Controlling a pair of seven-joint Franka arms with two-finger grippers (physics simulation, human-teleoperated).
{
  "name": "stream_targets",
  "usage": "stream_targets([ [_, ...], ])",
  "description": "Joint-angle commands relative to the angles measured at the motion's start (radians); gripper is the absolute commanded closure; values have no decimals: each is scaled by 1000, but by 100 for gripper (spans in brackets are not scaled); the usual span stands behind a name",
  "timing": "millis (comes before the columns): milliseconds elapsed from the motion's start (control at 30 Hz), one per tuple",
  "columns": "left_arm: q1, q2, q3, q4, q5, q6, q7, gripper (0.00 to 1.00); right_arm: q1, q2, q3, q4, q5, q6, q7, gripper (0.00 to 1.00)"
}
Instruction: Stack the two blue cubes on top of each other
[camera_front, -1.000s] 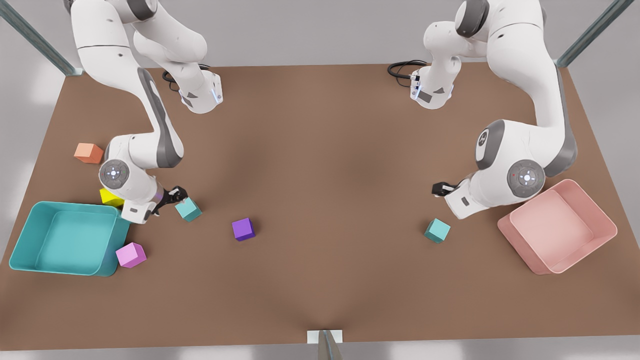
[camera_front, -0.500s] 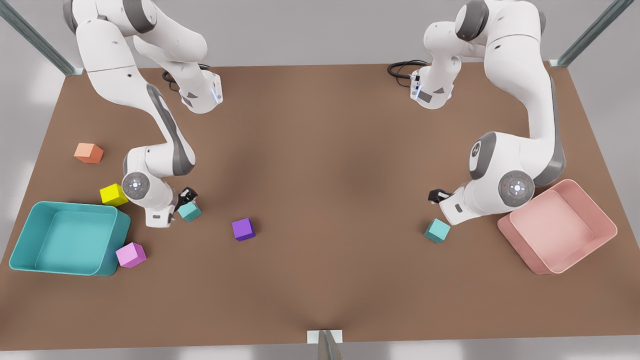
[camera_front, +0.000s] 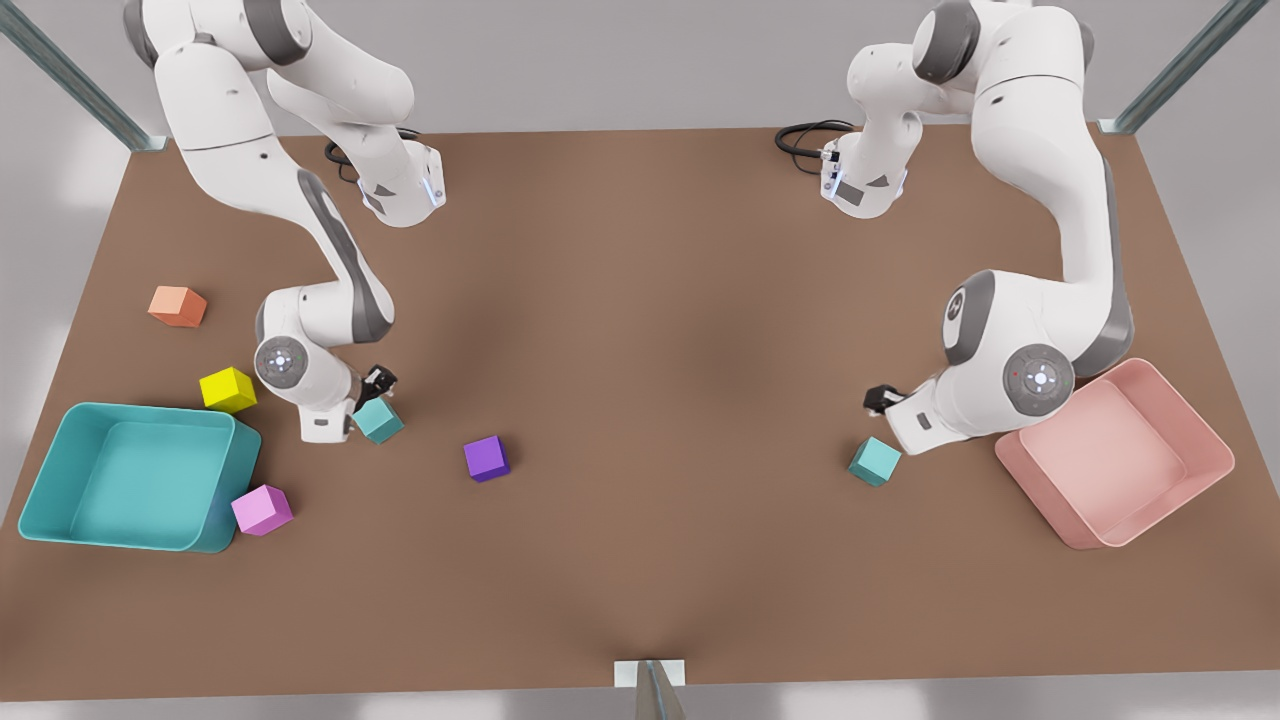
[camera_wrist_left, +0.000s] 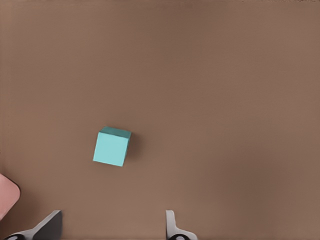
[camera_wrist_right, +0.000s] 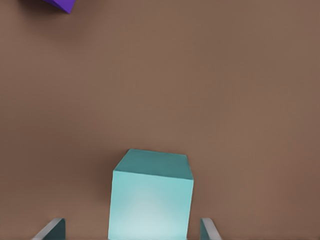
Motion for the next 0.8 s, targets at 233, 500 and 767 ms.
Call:
stream_targets([
  [233, -8, 0, 0, -24, 10, 33, 32, 0, -1, 34, -8, -13, 2, 37, 98, 0],
  [500, -2, 14, 0, -27, 12, 35, 33, 0, -4, 79, -21, -13, 0, 67, 127, 0],
  [767, -11, 19, -3, -30, 79, 38, 32, 0, -4, 99, -21, -13, 0, 85, 154, 0],
])
